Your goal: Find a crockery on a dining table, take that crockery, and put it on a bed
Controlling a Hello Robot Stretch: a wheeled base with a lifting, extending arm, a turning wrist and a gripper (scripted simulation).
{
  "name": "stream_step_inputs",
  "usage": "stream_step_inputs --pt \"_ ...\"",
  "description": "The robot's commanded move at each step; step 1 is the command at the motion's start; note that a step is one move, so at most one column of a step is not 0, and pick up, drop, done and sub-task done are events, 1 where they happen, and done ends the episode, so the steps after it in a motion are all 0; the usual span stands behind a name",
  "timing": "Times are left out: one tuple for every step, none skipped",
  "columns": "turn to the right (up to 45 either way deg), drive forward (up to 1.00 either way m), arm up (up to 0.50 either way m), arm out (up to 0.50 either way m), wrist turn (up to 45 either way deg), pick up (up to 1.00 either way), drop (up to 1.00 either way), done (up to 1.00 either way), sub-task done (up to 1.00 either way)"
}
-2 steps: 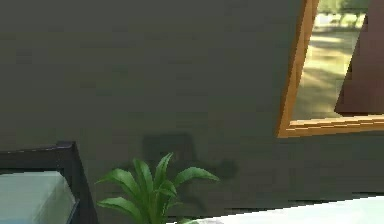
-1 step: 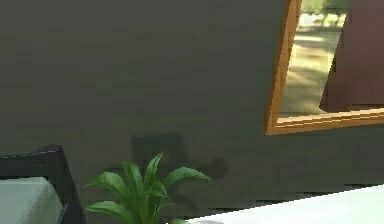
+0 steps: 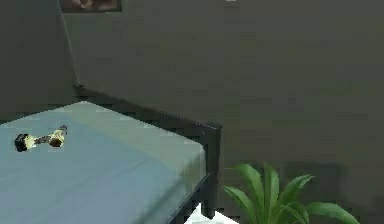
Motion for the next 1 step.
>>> stream_step_inputs --pt "-45.0 0.0 0.0 0.0 0.0 0.0 0.0 0.0 0.0"
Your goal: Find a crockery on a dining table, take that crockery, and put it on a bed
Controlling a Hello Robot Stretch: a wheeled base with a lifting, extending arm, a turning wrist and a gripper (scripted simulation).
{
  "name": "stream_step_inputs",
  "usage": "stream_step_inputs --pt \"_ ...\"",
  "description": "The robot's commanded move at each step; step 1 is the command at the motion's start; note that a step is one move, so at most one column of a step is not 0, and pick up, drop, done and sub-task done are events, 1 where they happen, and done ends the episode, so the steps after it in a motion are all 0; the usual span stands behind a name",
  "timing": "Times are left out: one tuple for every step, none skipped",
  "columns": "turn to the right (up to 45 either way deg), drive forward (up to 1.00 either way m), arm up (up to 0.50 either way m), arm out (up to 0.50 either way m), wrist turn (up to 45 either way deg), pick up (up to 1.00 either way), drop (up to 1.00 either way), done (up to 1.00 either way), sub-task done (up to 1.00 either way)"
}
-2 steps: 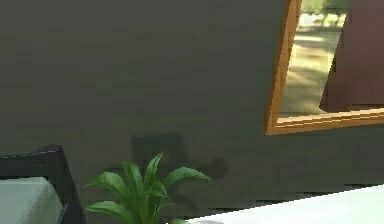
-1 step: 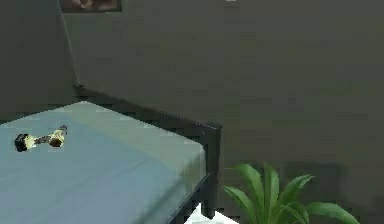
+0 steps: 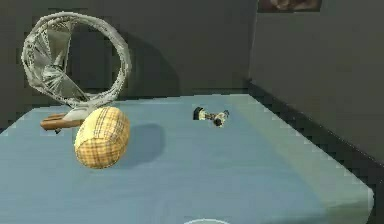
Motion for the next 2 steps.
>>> stream_step_inputs --pt "-39.0 0.0 0.0 0.0 0.0 0.0 0.0 0.0 0.0" --pt "0.0 0.25 0.0 0.0 0.0 0.0 0.0 0.0 0.0"
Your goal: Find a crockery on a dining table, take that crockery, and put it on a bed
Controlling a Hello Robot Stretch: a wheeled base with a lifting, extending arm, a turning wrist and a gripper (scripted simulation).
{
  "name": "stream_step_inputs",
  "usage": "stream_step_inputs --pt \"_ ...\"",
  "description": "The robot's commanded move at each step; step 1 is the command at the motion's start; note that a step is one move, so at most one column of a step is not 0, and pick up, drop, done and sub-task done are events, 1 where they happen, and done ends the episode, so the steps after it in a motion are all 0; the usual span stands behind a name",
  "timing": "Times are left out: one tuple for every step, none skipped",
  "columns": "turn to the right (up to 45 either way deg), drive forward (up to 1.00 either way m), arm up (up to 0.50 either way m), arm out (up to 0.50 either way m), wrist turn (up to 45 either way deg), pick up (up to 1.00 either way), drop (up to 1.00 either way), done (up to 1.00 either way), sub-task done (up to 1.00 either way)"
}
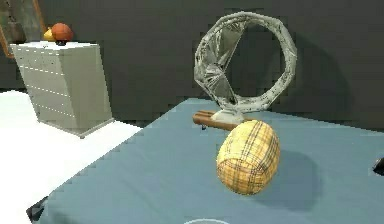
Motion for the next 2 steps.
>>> stream_step_inputs --pt "-45.0 0.0 0.0 0.0 0.0 0.0 0.0 0.0 0.0" --pt "-45.0 0.0 0.0 0.0 0.0 0.0 0.0 0.0 0.0"
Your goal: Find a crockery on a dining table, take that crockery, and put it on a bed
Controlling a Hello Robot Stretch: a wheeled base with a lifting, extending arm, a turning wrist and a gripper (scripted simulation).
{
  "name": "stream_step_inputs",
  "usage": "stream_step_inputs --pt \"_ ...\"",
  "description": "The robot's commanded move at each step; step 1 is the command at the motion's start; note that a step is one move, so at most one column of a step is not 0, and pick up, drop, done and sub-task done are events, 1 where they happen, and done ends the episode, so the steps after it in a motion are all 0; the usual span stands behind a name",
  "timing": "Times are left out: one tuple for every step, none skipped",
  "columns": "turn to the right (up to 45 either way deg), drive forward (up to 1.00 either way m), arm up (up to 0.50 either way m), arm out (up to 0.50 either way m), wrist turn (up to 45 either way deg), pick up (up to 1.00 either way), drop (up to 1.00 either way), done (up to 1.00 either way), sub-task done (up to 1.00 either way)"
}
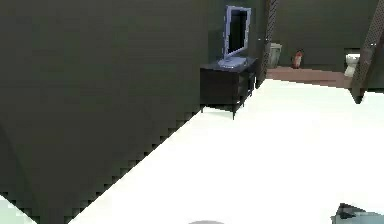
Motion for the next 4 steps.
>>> stream_step_inputs --pt "-21.0 0.0 0.0 0.0 0.0 0.0 0.0 0.0 0.0" --pt "-3.0 0.0 0.0 0.0 0.0 0.0 0.0 0.0 0.0" --pt "45.0 0.0 0.0 0.0 0.0 0.0 0.0 0.0 0.0" --pt "45.0 0.0 0.0 0.0 0.0 0.0 0.0 0.0 0.0"
